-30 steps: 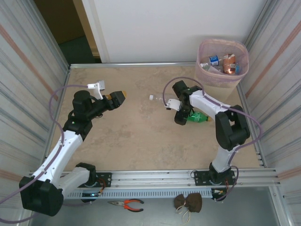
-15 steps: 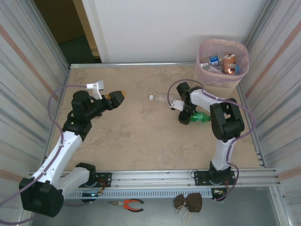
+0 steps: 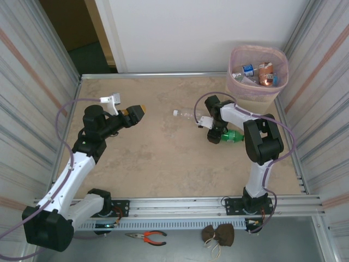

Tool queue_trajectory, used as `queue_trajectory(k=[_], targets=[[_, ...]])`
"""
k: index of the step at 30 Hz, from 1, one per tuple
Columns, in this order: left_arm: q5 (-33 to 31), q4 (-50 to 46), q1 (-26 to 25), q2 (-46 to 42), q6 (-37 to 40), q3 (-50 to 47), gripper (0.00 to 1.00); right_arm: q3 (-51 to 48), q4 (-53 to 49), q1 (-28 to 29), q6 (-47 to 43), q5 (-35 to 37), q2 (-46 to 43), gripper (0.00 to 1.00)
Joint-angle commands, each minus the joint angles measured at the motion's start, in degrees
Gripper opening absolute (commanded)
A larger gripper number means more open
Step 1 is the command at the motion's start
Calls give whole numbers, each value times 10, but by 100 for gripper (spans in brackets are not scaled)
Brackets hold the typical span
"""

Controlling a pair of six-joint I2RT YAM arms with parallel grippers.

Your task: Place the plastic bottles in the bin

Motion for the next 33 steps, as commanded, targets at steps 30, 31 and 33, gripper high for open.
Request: queue_trajectory(k=[30, 31, 33], targets=[[7, -1, 6, -20, -12, 1, 84, 195, 182, -172, 558, -533, -284, 53], [6, -2, 6, -22, -12, 1, 84, 201, 222, -188, 602, -538, -283, 52], [5, -2, 5, -23, -13, 0, 84, 210, 287, -216, 689, -527, -277, 50]])
